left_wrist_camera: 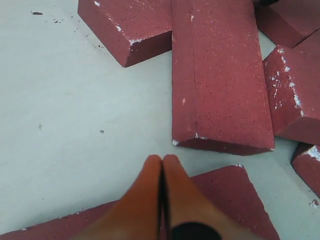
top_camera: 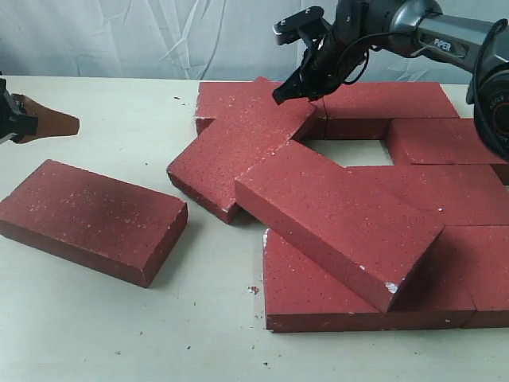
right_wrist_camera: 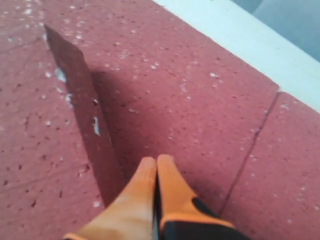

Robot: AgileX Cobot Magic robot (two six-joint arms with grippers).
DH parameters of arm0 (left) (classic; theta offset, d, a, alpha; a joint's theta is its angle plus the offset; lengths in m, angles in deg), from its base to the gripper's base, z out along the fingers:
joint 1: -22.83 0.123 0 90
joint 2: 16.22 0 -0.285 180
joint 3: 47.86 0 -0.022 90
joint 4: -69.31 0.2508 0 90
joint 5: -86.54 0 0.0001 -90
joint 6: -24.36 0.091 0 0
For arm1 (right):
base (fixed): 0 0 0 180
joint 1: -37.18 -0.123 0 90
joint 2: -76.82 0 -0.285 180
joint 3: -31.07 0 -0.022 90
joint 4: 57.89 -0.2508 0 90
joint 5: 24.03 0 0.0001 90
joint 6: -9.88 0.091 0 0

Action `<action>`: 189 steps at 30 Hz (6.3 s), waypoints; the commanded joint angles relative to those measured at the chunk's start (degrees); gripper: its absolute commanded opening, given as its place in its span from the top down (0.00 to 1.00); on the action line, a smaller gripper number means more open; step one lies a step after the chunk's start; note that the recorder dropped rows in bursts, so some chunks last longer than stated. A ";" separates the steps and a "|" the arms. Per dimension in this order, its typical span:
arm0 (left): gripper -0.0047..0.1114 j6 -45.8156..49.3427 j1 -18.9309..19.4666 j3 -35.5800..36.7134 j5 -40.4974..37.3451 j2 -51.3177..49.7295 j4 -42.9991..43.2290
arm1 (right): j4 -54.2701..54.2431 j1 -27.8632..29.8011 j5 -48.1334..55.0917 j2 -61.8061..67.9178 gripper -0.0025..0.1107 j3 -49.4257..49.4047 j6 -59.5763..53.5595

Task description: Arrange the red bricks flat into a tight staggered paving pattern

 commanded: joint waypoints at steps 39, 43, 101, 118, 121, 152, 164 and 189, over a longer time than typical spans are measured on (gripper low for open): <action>0.96 0.05 -16.62 -0.07 14.27 -0.61 -3.05 | 3.06 -1.95 26.83 -20.95 0.98 -6.95 0.13; 0.96 0.05 -21.14 -0.07 17.18 -0.61 -3.05 | -0.39 -1.36 18.59 -24.39 0.98 -15.90 -0.18; 0.96 -1.88 -27.59 -0.07 31.58 0.02 -0.86 | -6.39 -11.85 24.50 -6.12 0.98 3.07 -1.93; 0.96 -0.53 -27.59 -0.07 29.69 0.02 0.86 | -12.44 -12.85 20.15 2.42 0.98 3.07 -3.17; 0.96 -0.53 -27.59 -0.07 30.49 0.02 0.86 | -15.21 -12.85 17.58 2.91 0.98 3.07 -3.64; 0.96 1.41 -30.79 -2.33 26.22 -2.82 -6.68 | 4.59 -8.68 25.75 -27.91 0.98 -15.07 4.05; 0.96 1.41 -34.63 -5.62 23.42 -9.42 -7.17 | 9.74 -8.68 26.83 -53.49 0.98 -42.76 9.32; 0.96 1.54 -38.52 -8.42 12.71 -14.52 -9.55 | 3.57 -8.68 11.77 -57.47 0.98 -76.86 8.76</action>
